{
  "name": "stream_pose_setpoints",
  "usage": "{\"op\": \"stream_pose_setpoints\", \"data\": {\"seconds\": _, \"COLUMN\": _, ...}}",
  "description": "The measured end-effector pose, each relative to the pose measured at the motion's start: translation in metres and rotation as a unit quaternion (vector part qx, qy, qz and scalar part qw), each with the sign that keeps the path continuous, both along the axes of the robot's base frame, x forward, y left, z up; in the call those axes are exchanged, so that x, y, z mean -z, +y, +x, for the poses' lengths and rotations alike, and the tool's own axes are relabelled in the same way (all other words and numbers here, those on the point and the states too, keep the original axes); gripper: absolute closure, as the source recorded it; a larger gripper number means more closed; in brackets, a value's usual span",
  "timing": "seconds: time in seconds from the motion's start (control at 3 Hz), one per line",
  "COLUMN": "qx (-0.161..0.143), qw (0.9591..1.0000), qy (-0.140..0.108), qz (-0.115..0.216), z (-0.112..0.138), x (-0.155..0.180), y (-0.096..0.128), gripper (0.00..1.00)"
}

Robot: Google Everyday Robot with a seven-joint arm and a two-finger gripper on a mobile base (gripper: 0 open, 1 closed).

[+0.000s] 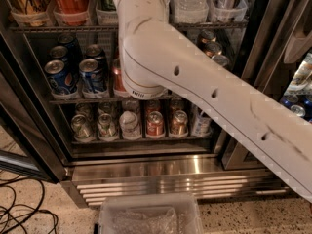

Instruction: Pick green can from top shelf of fridge

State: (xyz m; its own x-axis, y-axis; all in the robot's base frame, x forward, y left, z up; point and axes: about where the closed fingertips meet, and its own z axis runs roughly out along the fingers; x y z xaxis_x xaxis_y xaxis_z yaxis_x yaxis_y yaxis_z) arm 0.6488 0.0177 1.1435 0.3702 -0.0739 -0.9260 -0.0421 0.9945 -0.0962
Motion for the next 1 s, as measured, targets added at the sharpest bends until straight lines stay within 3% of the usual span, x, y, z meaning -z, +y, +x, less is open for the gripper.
{"op": "stream_pose_setpoints", "data": {"seconds": 0.33, "qx": -0.016, "qw": 0.9996, "qy": -0.023, "qz": -0.001, "z": -0.023, "x": -0.026, "y": -0.007, "gripper": 1.00}}
{"op": "stream_pose_setpoints", "data": {"seconds": 0.67, "qx": -0.057, "qw": 0.9976, "qy": -0.039, "qz": 0.006, "z": -0.062, "x": -0.035, "y": -0.003, "gripper": 1.00}}
{"op": "stream_pose_setpoints", "data": {"seconds": 1.0, "qx": -0.130, "qw": 0.9903, "qy": -0.043, "qz": 0.021, "z": -0.117, "x": -0.020, "y": 0.013, "gripper": 1.00}}
